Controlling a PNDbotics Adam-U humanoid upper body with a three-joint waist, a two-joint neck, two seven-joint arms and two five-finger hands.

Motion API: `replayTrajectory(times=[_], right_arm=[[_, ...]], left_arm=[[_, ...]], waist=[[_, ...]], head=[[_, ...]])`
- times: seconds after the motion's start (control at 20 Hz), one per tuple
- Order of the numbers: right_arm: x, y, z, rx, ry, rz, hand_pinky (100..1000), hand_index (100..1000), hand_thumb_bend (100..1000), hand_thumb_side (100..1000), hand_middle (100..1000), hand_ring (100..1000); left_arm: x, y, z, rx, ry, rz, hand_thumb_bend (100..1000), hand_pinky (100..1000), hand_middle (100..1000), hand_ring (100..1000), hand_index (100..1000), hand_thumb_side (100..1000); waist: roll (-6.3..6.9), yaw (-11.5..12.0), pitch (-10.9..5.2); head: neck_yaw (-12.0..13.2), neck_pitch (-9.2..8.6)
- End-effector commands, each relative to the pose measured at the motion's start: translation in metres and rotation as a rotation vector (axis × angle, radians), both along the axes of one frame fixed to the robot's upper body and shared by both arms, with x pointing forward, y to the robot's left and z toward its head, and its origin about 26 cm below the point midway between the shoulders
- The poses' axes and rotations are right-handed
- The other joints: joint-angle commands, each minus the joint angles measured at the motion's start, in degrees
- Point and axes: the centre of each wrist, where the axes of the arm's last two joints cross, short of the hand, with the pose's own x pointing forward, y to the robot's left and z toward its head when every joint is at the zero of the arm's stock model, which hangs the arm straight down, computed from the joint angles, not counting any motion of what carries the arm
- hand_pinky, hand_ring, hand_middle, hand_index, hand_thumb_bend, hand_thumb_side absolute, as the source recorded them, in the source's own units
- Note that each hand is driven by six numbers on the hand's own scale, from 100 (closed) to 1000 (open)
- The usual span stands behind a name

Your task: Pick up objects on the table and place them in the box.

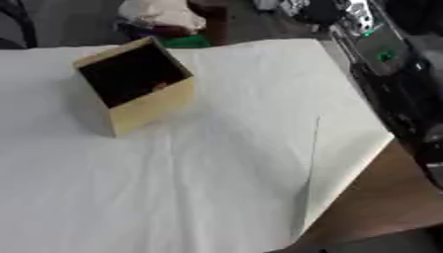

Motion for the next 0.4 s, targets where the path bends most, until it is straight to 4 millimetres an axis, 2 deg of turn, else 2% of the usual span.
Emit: replayTrajectory(times=[0.05, 0.4], right_arm=[[-0.012, 0.001, 0.011, 0.027, -0.019, 0.019, 723, 965, 100, 470, 782, 973], [-0.024, 0.004, -0.014, 0.088, 0.044, 0.063, 722, 968, 100, 470, 781, 984]], left_arm=[[-0.003, 0.007, 0.005, 0.009, -0.025, 0.036, 100, 791, 612, 641, 871, 787], [-0.004, 0.013, 0.001, -0.007, -0.017, 0.088, 100, 790, 612, 640, 871, 787]], waist=[[0.41, -0.8, -1.15], [1.15, -3.9, -1.28]], head=[[2.1, 0.47], [6.0, 0.68]])
